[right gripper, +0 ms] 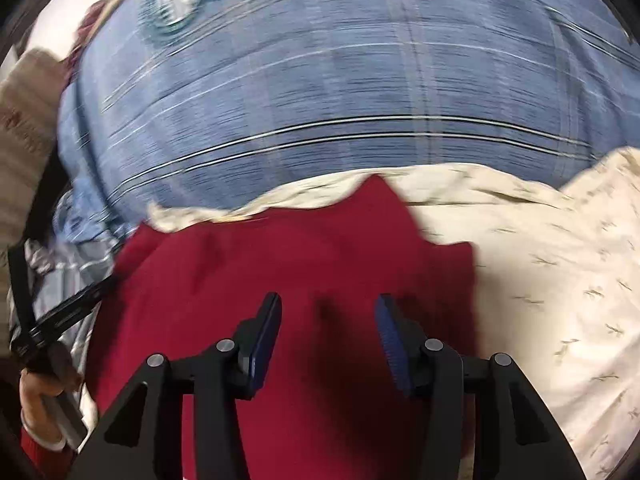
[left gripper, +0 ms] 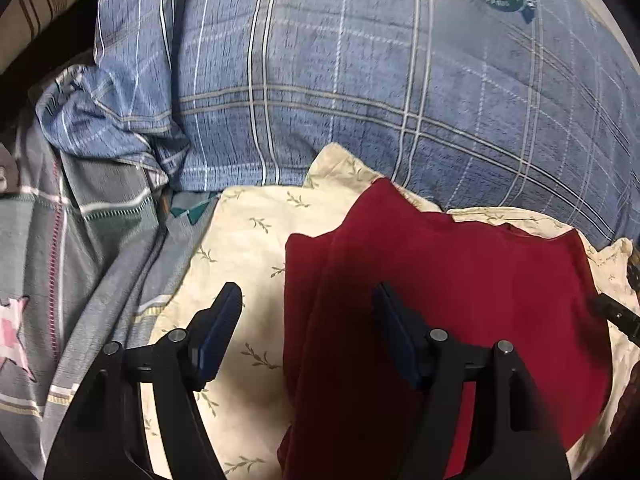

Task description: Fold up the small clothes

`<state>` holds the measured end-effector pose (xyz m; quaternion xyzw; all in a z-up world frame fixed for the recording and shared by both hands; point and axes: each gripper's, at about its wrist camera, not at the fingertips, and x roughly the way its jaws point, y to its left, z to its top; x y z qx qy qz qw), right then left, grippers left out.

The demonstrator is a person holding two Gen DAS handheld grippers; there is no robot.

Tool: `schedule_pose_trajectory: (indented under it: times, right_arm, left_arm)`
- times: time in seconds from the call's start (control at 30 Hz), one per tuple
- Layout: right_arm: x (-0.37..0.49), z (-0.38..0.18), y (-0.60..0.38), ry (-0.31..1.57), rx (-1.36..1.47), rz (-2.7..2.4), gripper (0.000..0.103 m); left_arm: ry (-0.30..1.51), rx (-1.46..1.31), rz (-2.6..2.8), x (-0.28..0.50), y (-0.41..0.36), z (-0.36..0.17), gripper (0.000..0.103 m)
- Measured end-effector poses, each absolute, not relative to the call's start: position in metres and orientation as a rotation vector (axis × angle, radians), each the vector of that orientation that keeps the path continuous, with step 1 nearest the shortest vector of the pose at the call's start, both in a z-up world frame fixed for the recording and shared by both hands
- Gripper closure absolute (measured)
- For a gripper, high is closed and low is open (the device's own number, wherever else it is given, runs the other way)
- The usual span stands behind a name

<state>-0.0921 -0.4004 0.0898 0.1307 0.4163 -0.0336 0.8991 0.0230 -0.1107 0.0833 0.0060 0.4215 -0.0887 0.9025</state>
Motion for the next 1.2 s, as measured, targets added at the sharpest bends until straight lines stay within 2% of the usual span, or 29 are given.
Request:
schedule_pose_trajectory:
  times: [0.13,0.23,0.5,0.63,0.73,0.8,0.87,1.0,1.2]
  right_arm:
    - [-0.083,0.085,-0.386,0.86,0.227,-0.087,0.05]
    - [-0.063,0.058,-0.391,1.025,0.242,-0.149,0.047]
    - [-0.052,0.105,-0.309,0.887,0.177,0.102,0.047]
    - [-0.011,0.096,-0.265,0.923,0.145,0.209,0.058]
    - [0.02,0.086,-0.241,0.944,0.134,0.254,0.058]
    - [0.041,0.071,-0.22,0.963,0.111,0.261,0.061]
    - [0.062,0.052,-0.208,1.002,0.082,0.256,0.069]
    - [0.085,0.016,-0.191,1.079,0.065,0.236,0.067]
    - [0.073,0.026,-0.207,1.077,0.144,0.263,0.066]
  left_arm:
    - [0.832,0.03,-0.183,0.005,-0.107,0.098,0.028]
    - [0.828,0.034,-0.176,-0.006,-0.101,0.107,0.026]
    - [0.875,-0.018,-0.167,-0.035,-0.069,0.108,0.02]
    - [0.938,-0.089,-0.173,-0.039,-0.058,0.082,0.02]
    - [0.987,-0.112,-0.183,-0.036,-0.059,0.065,0.02]
    - [1.006,-0.109,-0.192,-0.03,-0.061,0.057,0.02]
    - [0.998,-0.105,-0.192,-0.026,-0.062,0.056,0.02]
    - [1.017,-0.108,-0.182,-0.017,-0.062,0.05,0.019]
    - [1.006,-0.087,-0.177,-0.018,-0.066,0.051,0.019]
